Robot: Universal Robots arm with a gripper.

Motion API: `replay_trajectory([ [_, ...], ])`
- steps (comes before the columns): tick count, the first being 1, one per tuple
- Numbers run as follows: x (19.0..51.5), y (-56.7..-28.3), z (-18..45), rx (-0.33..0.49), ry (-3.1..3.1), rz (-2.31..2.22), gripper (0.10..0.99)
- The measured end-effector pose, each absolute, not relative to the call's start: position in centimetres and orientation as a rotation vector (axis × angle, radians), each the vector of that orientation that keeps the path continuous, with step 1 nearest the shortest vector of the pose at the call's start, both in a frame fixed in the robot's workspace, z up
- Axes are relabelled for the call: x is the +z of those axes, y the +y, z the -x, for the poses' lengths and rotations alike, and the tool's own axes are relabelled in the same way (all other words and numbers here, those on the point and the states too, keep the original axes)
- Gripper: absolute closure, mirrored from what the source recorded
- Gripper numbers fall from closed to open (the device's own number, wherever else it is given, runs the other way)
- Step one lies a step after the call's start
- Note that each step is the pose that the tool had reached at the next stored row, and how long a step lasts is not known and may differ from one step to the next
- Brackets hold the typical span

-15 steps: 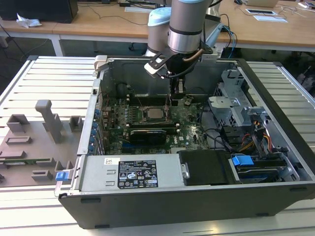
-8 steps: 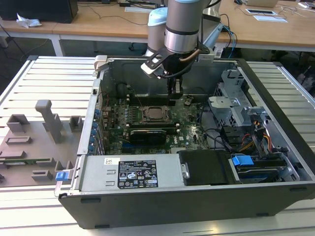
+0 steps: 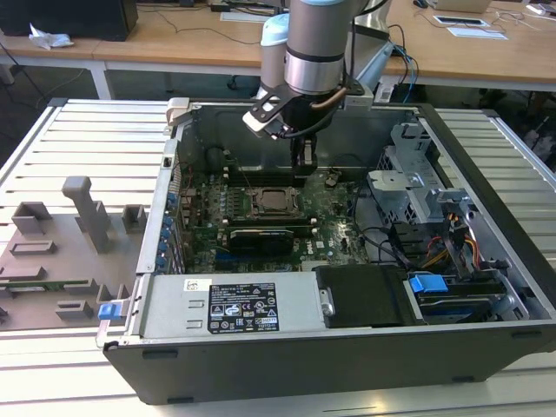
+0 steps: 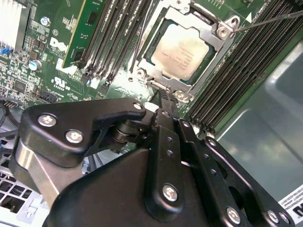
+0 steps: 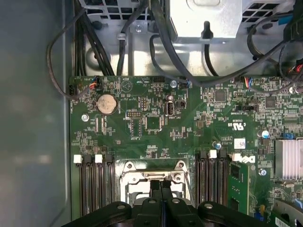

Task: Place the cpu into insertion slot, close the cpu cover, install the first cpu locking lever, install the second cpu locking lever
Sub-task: 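Close the cpu cover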

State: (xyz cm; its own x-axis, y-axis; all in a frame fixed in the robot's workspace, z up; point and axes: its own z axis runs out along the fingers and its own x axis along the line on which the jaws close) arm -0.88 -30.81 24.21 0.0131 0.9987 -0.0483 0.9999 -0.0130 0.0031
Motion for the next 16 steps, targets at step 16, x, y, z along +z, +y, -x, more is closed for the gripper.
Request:
replay_trajectory([
  [16, 24.1, -30.8, 2.2, -0.05, 2.181, -2.21, 0.98],
])
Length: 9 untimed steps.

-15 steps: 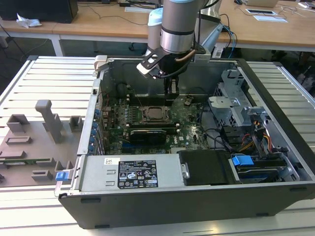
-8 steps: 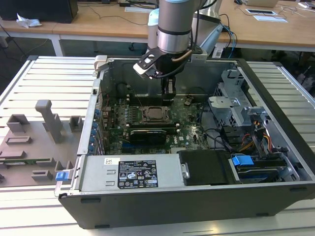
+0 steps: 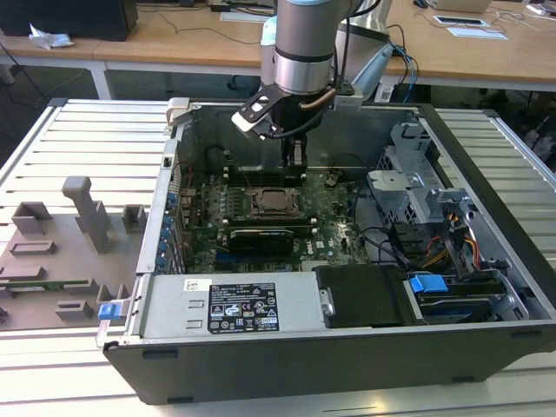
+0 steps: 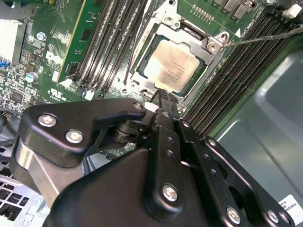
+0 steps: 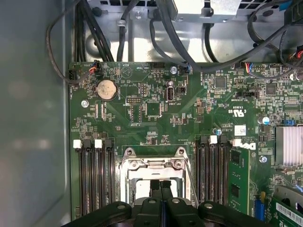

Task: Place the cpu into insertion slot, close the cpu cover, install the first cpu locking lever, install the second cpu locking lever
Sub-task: 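Close the cpu cover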

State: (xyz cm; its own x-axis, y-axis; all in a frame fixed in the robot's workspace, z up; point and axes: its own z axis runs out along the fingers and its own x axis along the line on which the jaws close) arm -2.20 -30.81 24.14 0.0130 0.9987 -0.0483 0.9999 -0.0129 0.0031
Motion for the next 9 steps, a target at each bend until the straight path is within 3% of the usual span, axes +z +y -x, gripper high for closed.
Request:
replay_trajectory([
  [9, 23.8, -30.81, 2.55, -0.05, 2.181, -2.21, 0.98],
])
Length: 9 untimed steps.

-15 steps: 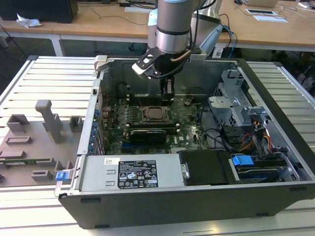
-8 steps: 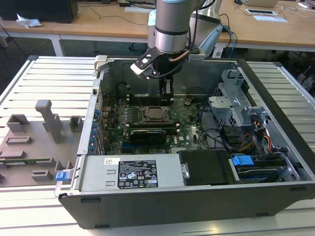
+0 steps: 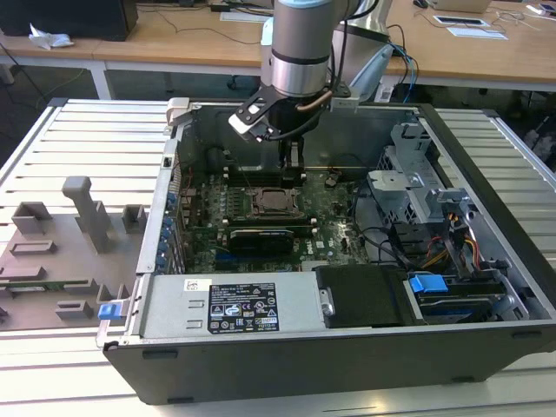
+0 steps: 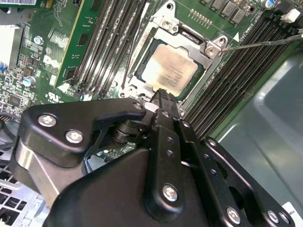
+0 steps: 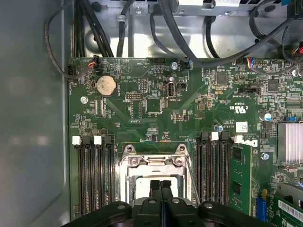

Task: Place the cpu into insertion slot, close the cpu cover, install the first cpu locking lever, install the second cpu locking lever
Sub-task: 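Close the cpu cover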

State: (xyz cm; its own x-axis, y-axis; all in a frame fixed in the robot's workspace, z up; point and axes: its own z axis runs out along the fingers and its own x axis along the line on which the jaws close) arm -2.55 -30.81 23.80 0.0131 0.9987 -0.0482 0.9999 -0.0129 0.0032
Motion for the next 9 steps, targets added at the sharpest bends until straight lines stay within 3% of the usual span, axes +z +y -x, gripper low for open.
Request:
replay_trajectory([
  [9, 22.91, -30.81, 3.1, -0.05, 2.181, -2.21, 0.98],
])
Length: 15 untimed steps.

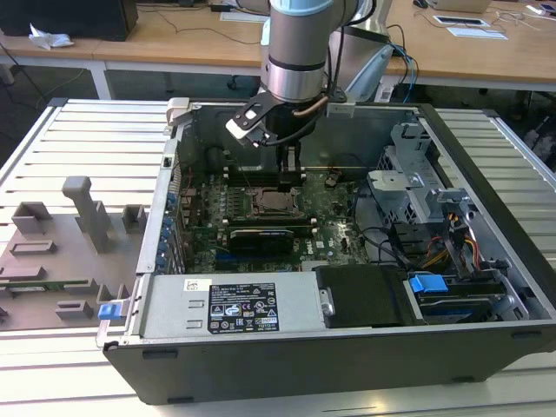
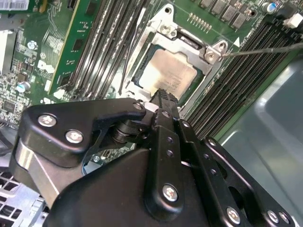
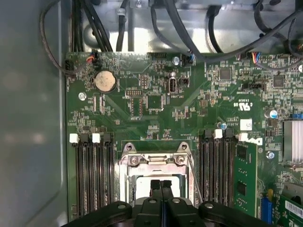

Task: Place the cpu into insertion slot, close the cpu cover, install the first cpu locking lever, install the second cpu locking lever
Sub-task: 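Close the cpu cover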

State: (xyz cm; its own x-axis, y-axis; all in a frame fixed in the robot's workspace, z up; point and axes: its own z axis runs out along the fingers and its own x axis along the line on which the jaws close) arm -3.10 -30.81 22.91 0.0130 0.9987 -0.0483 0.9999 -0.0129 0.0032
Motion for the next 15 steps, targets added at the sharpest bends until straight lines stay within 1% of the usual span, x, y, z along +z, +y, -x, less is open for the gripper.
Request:
replay_trajectory([
  [7, 22.8, -30.8, 4.0, -0.05, 2.181, -2.209, 0.98],
  [15, 25.7, -30.8, 4.0, -0.054, 2.178, -2.207, 0.98],
])
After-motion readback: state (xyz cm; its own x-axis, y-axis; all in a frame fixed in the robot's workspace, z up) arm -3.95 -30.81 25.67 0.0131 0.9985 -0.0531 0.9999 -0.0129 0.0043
